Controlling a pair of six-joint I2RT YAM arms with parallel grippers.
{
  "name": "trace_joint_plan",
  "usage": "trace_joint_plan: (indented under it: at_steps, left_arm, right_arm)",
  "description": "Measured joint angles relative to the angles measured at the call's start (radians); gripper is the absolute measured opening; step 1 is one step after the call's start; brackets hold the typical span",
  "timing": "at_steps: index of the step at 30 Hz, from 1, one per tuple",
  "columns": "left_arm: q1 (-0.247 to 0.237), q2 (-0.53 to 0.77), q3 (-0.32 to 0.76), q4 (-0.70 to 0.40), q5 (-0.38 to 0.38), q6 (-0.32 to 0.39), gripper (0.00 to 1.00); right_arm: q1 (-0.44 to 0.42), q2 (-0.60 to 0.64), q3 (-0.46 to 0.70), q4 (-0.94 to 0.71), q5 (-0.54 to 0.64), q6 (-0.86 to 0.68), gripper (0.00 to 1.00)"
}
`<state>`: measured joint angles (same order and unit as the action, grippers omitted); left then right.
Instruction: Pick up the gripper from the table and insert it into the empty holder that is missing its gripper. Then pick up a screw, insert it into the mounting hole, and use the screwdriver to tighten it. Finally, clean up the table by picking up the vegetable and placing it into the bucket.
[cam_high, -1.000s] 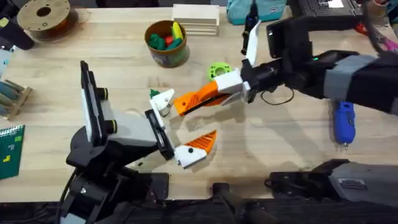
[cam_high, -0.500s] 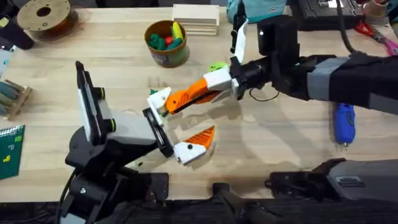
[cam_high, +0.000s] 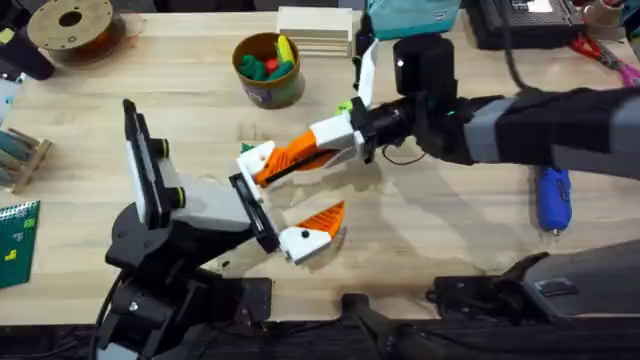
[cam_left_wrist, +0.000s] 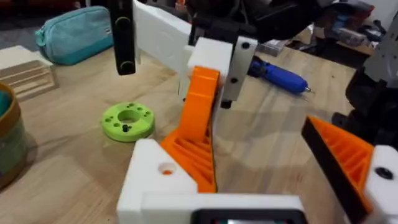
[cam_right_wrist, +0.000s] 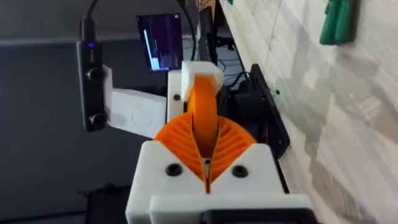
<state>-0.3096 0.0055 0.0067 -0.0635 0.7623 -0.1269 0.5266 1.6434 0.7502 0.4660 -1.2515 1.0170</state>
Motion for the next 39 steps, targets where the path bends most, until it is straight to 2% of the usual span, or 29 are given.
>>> trace_joint_plan:
  at_steps: [7,35,38,39]
  left_arm:
    - [0.001,0.003,0.0,0.0,-0.019,-0.021,0.987]
    - [0.006,0.006,0.0,0.001,-0.038,-0.022,0.987]
    - [0.006,0.006,0.0,0.002,-0.039,-0.022,0.987]
    - [0.006,0.006,0.0,0.002,-0.04,-0.021,0.987]
  right_arm:
    - [0.002,0.079,0.003,0.175,-0.018,0.108,0.017]
    - [0.014,0.08,0.02,0.188,0.044,0.144,0.017]
    - [0.014,0.08,0.02,0.188,0.044,0.146,0.042]
    - [0.015,0.08,0.021,0.187,0.044,0.147,0.094]
